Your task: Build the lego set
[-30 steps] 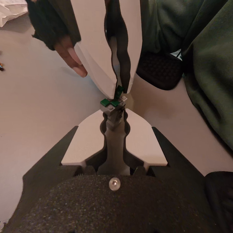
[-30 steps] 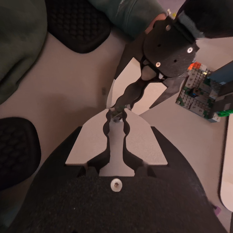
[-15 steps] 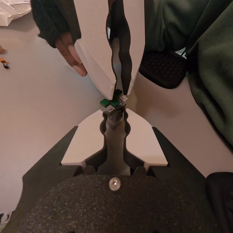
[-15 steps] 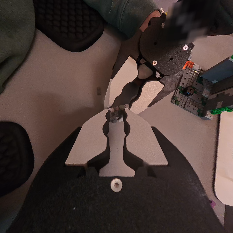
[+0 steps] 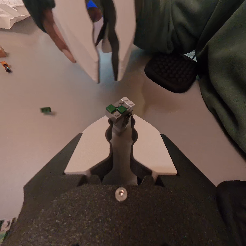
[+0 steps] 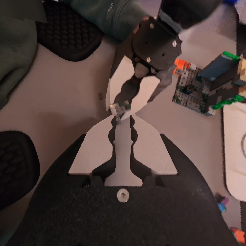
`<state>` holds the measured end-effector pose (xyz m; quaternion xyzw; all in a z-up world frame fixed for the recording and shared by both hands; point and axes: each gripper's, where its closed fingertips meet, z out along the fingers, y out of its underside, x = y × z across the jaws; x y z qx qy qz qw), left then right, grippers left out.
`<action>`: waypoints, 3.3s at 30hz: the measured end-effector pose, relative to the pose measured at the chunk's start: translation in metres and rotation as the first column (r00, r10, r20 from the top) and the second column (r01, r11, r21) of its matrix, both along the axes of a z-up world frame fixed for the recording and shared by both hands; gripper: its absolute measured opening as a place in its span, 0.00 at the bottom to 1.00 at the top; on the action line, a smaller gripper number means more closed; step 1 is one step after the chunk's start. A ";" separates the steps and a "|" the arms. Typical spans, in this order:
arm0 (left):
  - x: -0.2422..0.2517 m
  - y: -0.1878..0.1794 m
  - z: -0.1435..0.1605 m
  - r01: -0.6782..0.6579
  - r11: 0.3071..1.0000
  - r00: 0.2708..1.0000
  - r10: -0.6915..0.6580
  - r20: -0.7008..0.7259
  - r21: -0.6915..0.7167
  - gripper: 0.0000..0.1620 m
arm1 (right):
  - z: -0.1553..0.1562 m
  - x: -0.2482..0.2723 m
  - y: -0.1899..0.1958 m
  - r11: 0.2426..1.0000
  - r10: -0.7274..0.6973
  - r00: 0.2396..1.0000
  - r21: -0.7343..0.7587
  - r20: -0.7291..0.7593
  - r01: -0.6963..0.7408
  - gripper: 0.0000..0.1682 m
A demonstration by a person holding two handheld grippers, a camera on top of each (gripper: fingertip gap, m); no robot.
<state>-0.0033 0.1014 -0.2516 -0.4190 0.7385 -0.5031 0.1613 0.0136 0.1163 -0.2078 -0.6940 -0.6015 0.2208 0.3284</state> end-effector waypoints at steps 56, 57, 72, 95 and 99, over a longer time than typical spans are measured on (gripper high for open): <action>-0.007 -0.002 0.078 -0.183 0.934 0.909 0.043 0.414 0.306 0.05 | 0.037 -0.031 -0.018 0.729 -0.459 0.720 -0.683 -0.521 -0.029 0.02; -0.008 -0.003 0.078 -0.176 0.940 0.911 0.044 0.409 0.291 0.05 | 0.038 -0.031 -0.018 0.745 -0.445 0.724 -0.666 -0.527 -0.027 0.02; -0.003 0.014 0.063 -0.061 0.988 0.973 0.091 0.211 -0.143 0.05 | 0.015 -0.025 0.006 0.936 -0.260 0.938 0.179 -0.229 0.303 0.10; -0.010 0.021 0.014 -0.079 0.996 0.996 0.078 0.053 0.032 0.30 | -0.001 -0.015 -0.005 0.766 -0.639 0.721 -0.142 -0.266 0.627 0.04; -0.003 0.008 0.006 0.005 0.999 0.999 -0.006 0.036 0.048 0.30 | -0.008 -0.016 -0.006 0.710 -0.698 0.664 -0.147 -0.268 0.688 0.04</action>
